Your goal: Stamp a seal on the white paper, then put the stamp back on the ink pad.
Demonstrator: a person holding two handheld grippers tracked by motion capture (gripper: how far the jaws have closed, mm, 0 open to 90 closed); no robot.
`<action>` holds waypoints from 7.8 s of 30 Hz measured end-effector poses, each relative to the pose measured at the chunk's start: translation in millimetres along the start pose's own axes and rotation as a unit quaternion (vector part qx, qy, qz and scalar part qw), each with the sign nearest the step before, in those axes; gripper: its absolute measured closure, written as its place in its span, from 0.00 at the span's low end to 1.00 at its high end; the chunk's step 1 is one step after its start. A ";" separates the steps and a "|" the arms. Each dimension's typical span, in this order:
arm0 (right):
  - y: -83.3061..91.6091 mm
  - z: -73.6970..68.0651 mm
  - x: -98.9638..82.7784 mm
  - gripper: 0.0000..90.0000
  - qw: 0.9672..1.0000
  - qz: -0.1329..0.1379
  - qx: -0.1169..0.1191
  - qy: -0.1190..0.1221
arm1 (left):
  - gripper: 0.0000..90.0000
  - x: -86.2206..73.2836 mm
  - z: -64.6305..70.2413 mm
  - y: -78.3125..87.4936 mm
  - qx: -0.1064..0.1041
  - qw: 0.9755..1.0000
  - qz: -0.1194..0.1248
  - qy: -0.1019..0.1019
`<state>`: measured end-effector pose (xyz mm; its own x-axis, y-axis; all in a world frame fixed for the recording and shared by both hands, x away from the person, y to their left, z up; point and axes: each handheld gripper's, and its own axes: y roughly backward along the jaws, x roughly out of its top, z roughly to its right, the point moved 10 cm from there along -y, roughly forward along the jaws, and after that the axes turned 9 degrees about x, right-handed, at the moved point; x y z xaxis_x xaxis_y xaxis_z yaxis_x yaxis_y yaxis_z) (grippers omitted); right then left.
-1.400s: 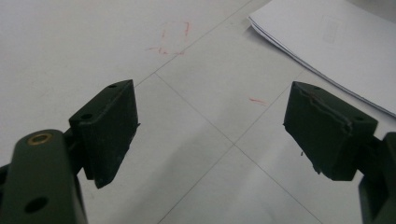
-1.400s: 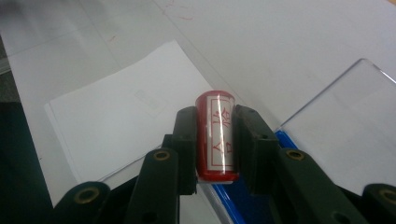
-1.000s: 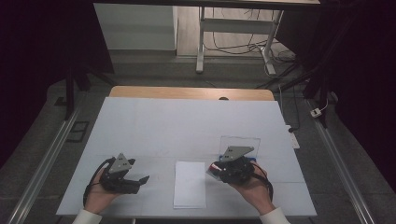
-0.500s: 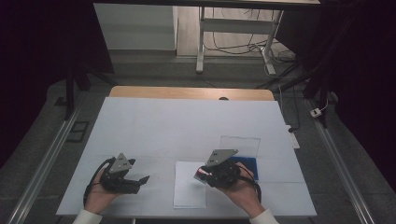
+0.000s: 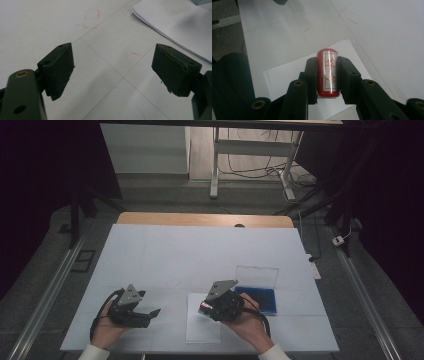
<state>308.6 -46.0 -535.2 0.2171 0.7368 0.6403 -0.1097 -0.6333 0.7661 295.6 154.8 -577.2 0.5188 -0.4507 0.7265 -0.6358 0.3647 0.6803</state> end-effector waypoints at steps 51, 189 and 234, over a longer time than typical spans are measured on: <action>-33.0 8.6 -14.9 0.78 0.999 -0.043 -0.001 0.000 | 0.20 -1.2 0.2 -1.3 0.001 1.000 -0.003 -0.007; 79.4 95.6 -106.3 0.78 0.985 -0.016 -0.125 -0.122 | 0.20 -1.3 0.8 -0.6 -0.005 1.000 0.000 -0.002; 115.9 83.6 -170.1 0.37 0.975 0.097 -0.159 -0.118 | 0.20 -5.5 4.8 6.7 -0.009 1.000 0.009 0.016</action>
<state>340.0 -264.5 -560.0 0.3759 0.5111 0.7729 -0.4581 -0.6226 0.6345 285.7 155.8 -577.1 0.5251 -0.4171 0.7418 -0.6355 0.3875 0.6678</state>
